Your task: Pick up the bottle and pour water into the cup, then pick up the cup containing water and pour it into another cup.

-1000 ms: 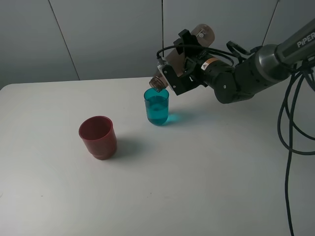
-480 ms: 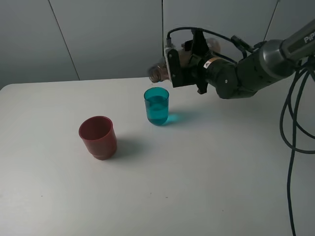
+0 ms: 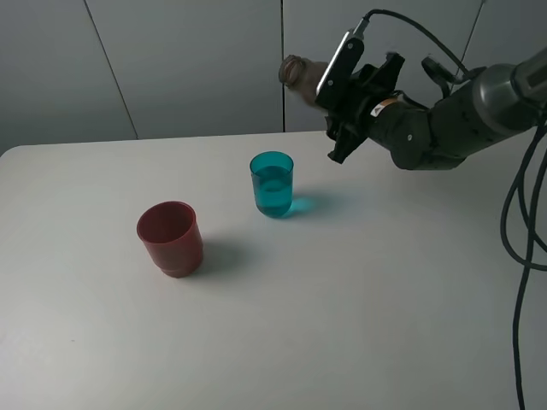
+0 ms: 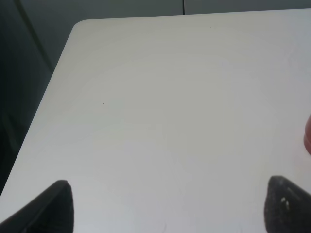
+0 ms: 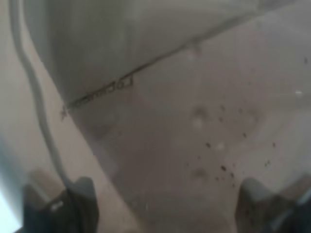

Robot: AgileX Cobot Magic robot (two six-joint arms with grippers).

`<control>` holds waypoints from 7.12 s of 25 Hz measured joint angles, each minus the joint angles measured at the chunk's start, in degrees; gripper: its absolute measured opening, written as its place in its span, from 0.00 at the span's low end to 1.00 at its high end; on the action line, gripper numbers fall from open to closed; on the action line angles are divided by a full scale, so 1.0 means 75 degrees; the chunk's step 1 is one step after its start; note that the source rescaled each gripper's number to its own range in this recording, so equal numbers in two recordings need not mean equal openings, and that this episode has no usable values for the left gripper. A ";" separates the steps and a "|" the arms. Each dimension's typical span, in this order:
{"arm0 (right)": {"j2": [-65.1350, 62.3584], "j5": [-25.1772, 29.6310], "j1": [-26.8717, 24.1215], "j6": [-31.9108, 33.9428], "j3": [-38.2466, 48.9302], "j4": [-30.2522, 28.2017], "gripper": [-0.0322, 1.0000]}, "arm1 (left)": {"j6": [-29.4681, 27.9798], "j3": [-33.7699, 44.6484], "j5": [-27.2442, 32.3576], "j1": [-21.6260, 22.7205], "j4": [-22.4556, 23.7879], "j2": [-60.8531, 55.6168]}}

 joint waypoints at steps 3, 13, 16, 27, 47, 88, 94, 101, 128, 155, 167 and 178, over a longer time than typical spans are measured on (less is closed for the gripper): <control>0.0000 0.0005 -0.0389 0.2545 0.0000 -0.0650 0.03 | 0.0000 0.0000 0.0000 0.0000 0.0000 0.0000; 0.0510 -0.0525 -0.1522 0.7348 0.0000 -0.2140 0.03 | 0.0000 0.0000 0.0000 0.0000 0.0000 0.0000; 0.0874 -0.0696 -0.1722 0.7546 0.0000 -0.2270 0.03 | 0.0000 0.0000 0.0000 0.0000 0.0000 0.0000; 0.1036 -0.0797 -0.1902 0.7613 0.0000 -0.2388 0.03 | 0.0000 0.0000 0.0000 0.0000 0.0000 0.0000; 0.1412 -0.0470 -0.1969 0.7659 -0.0243 -0.2488 0.03 | 0.0000 0.0000 0.0000 0.0000 0.0000 0.0000; -0.1144 -0.0778 -0.1647 0.9404 0.3925 -0.6685 0.99 | -0.0053 0.0000 0.0000 0.0000 0.0000 0.0000; -0.1144 -0.1045 -0.1204 0.9235 0.3680 -0.6732 0.99 | -0.0053 0.0000 0.0000 0.0000 0.0000 0.0000; -0.0623 -0.1143 -0.0442 0.9217 0.2891 -0.6529 0.99 | -0.0053 0.0000 0.0000 0.0000 0.0000 0.0000; 0.1320 -0.1281 0.0146 0.9173 0.1109 -0.5829 0.99 | -0.0053 0.0000 0.0000 0.0000 0.0000 0.0000; 0.1730 -0.2768 0.0146 0.8397 0.0989 -0.5634 0.99 | -0.0053 0.0000 0.0000 0.0000 0.0000 0.0000; 0.2472 -0.2863 0.0146 0.8397 0.0354 -0.5982 0.99 | 0.0000 0.0000 0.0000 0.0000 0.0000 0.0000; 0.2869 -0.2910 0.0146 0.8410 -0.0269 -0.6188 0.99 | -0.0010 0.0000 0.0000 0.0000 0.0000 0.0000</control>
